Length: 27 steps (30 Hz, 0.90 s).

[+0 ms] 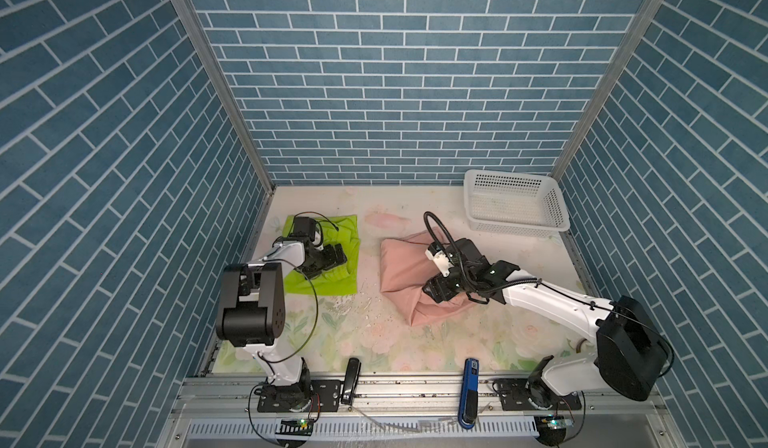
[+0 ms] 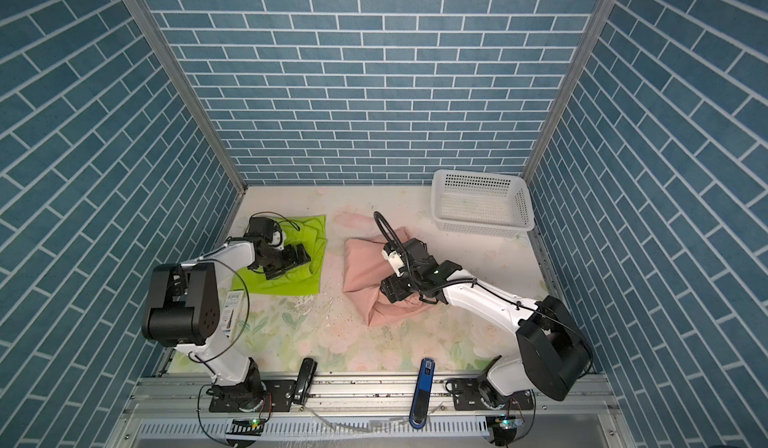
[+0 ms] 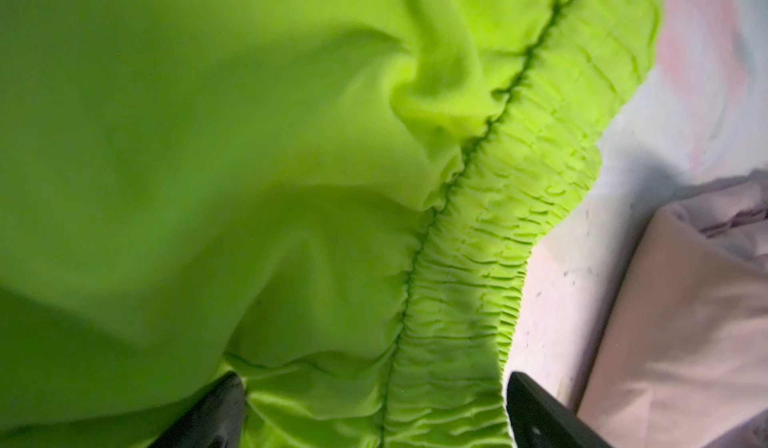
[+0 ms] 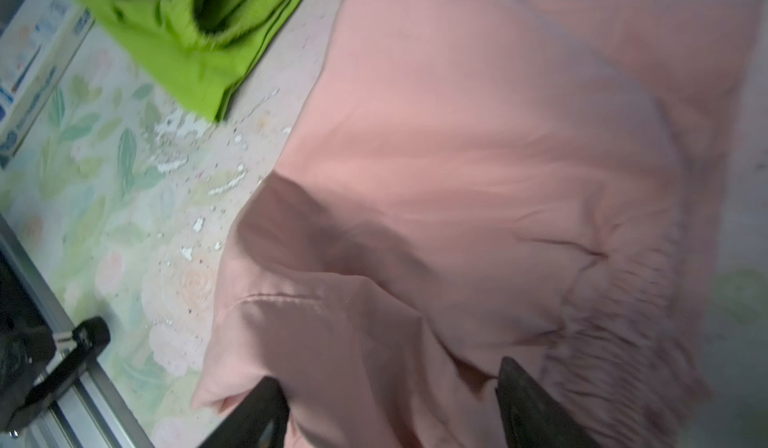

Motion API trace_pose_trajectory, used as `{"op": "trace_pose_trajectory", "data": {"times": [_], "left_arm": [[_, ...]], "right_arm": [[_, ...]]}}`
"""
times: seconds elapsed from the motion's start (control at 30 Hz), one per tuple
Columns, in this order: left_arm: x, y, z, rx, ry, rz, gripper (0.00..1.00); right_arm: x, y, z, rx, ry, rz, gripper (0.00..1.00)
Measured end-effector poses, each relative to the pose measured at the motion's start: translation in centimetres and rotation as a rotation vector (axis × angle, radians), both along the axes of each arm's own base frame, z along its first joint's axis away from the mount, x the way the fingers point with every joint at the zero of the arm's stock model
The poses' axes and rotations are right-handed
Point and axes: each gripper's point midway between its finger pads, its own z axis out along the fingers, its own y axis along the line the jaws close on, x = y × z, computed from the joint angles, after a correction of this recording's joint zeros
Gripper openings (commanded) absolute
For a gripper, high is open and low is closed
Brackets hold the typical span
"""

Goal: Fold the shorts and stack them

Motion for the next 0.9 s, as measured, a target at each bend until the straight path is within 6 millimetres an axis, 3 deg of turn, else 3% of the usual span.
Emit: {"op": "trace_pose_trajectory", "data": {"times": [0.1,0.2,0.37,0.5,0.6,0.77,0.9], "left_arm": [[-2.2,-1.0,0.1,0.009,0.041,-0.019,1.00],[-4.2,-1.3,0.2,0.018,0.068,-0.027,1.00],[-5.7,-0.8,0.7,0.040,0.099,-0.009,1.00],[-6.1,-1.2,2.1,0.069,0.088,-0.020,1.00],[-5.6,-3.4,5.1,0.092,0.003,-0.084,1.00],[-5.9,-8.8,9.8,0.043,-0.178,-0.200,1.00],[-7.3,-11.8,8.9,-0.015,-0.202,-0.255,1.00]], "right_arm": [[2.5,-1.5,1.8,0.015,-0.013,-0.069,0.79],[3.2,-2.4,2.2,0.034,0.006,-0.088,0.79],[0.5,-1.2,2.3,0.077,0.084,0.030,0.79],[-0.7,-1.7,2.2,0.040,0.095,0.044,0.85],[0.6,-3.6,1.9,0.006,0.091,-0.029,0.86],[4.6,-7.5,1.0,-0.031,0.097,-0.197,0.89],[6.7,-8.6,-1.1,-0.047,0.141,-0.251,0.90]]}}
